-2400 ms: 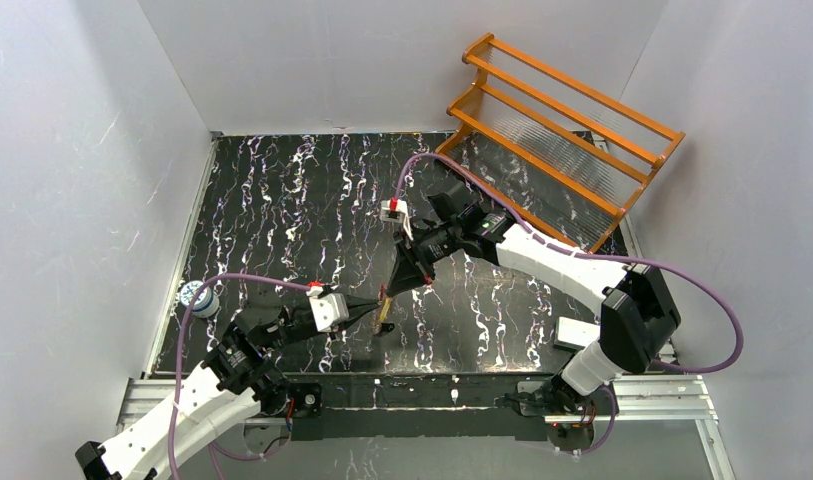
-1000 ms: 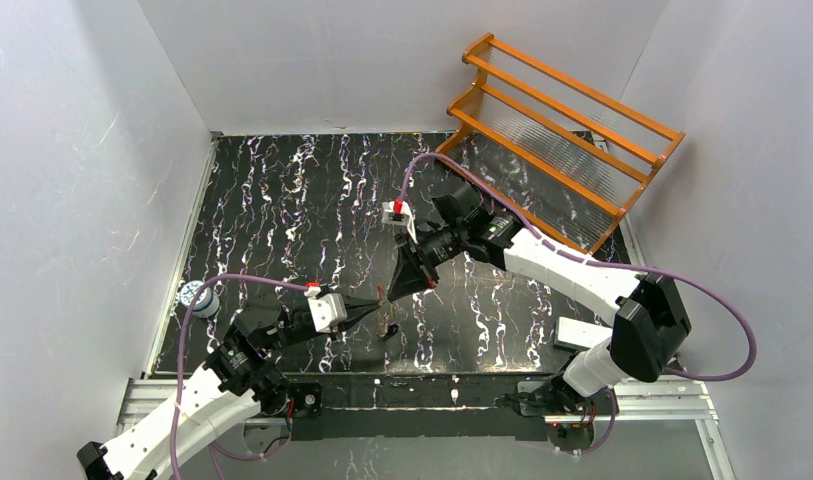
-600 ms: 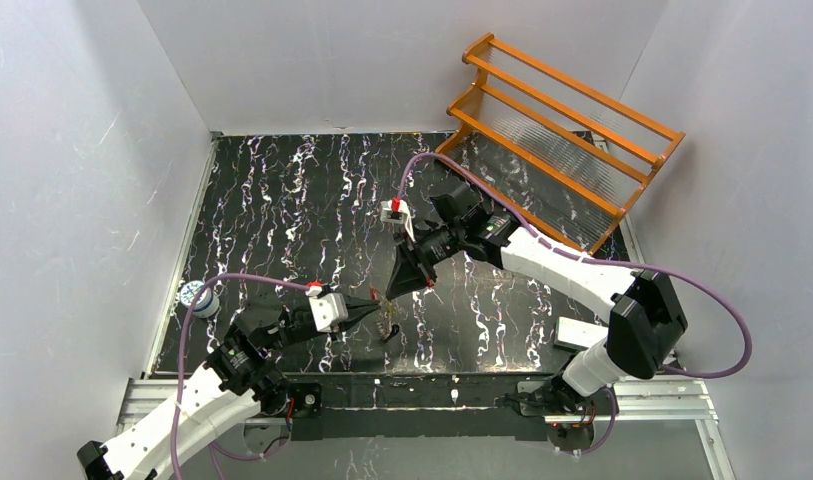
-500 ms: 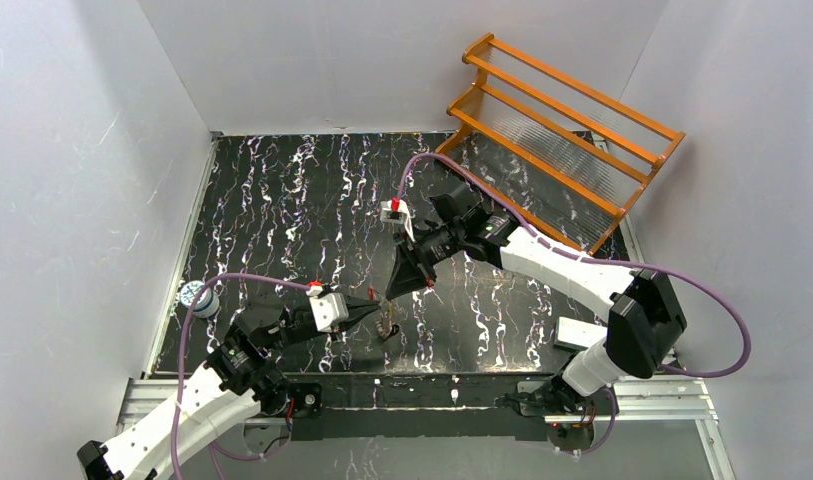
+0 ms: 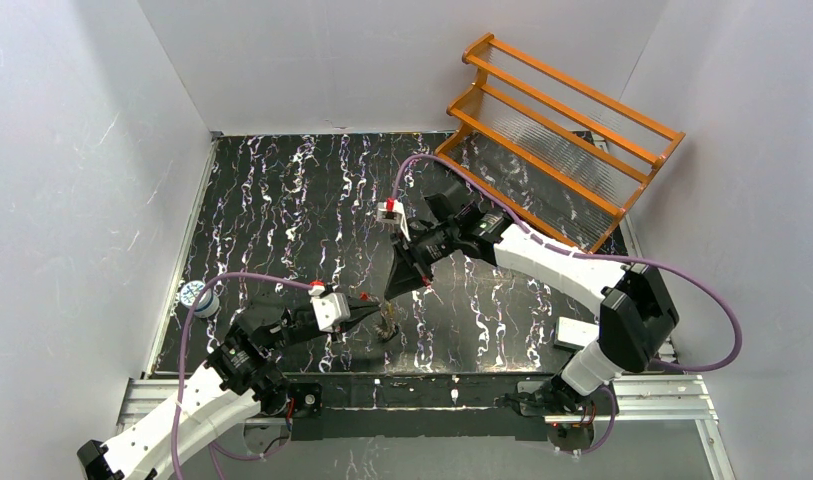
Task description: Put the keys on the keyring
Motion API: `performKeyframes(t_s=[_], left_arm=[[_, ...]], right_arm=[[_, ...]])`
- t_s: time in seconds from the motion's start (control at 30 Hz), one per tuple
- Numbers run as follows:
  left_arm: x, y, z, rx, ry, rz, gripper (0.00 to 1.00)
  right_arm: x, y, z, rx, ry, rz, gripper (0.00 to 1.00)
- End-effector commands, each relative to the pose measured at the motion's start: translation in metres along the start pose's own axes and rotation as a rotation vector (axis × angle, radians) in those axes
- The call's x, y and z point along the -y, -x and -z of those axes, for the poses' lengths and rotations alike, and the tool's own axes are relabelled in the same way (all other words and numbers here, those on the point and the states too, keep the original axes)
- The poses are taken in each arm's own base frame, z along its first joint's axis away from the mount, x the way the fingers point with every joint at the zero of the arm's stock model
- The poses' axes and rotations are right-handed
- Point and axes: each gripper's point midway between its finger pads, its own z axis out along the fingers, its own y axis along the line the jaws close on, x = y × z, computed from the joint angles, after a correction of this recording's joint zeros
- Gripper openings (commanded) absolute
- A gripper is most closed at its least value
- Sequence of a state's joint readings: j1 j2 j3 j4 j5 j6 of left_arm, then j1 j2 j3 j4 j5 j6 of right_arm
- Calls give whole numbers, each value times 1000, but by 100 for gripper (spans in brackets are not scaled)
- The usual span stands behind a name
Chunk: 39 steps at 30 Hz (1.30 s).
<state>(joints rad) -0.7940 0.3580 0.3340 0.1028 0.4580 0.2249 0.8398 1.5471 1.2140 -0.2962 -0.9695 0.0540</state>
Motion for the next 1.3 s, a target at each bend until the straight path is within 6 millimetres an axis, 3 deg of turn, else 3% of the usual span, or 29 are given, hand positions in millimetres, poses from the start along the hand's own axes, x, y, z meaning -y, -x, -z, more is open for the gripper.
performKeyframes(t_s=[0.0,0.37,0.83,1.07,1.27], left_arm=[[1,18,-1,64,-18,-36,0],[0,22,-1,87,-8,-40,0],[-1,15,0,80,9,-19,0],[-8,-3,0,39,70,35,0],[-18,-34,-3,-29,167,169,0]], right_arm=[[8,6,-2,-2,-42,2,1],[16,-4,-5,-22,-61,-23,1],[12,-1,-2,0,-72,-16,1],[21,-8,3,3,-149,-21,1],[48,-21,16,38,-276,-89,1]])
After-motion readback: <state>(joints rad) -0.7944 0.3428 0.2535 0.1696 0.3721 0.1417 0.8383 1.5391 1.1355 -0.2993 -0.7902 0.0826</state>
